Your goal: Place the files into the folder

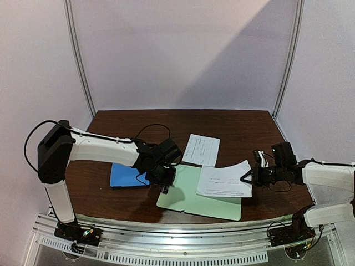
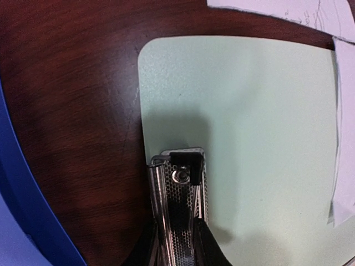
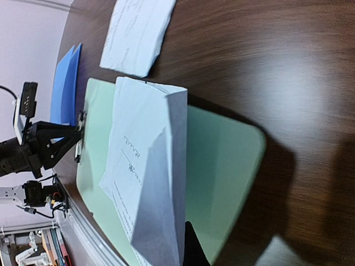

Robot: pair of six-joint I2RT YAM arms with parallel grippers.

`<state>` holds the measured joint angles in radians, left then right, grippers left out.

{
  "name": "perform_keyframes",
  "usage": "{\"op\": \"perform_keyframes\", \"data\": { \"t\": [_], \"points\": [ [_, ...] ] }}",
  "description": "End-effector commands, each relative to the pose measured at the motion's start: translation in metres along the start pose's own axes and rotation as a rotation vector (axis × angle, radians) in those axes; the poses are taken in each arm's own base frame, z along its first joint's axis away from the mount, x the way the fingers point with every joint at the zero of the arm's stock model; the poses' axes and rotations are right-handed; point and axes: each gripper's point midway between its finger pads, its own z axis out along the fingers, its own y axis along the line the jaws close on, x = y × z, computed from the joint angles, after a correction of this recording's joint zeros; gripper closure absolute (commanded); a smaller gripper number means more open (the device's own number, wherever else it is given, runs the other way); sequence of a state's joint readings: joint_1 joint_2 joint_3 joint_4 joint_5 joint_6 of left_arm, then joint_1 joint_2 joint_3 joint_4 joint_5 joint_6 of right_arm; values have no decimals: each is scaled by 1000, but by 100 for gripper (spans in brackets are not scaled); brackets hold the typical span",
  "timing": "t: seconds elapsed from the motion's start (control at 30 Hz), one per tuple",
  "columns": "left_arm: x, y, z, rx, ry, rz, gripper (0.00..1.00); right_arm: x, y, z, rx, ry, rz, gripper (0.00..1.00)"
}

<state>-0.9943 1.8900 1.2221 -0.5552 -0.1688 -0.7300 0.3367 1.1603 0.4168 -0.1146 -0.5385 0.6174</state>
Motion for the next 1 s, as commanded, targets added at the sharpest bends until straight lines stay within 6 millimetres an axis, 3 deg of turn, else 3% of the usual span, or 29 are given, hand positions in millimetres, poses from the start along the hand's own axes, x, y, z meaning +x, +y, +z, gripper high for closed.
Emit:
{"op": "perform_keyframes", "data": {
  "t": [0.0,0.43,0.53,0.77,0.97],
  "points": [
    [26,-5,18,44,85,-14,100,-3,23,13,-22,-4,-13,100],
    [27,-11,21,78,80,-50,100,10,80,71,-58,14,-38,100],
    [28,-11,22,85,80,-54,100,17,82,86,-47,45,-28,100],
    [31,-9,22,104,87,-68,100,24,57,97,56,50,-30,100],
    [30,-7,18,158,87,-103,100,44,20,96,147,78,-23,100]
  ]
}}
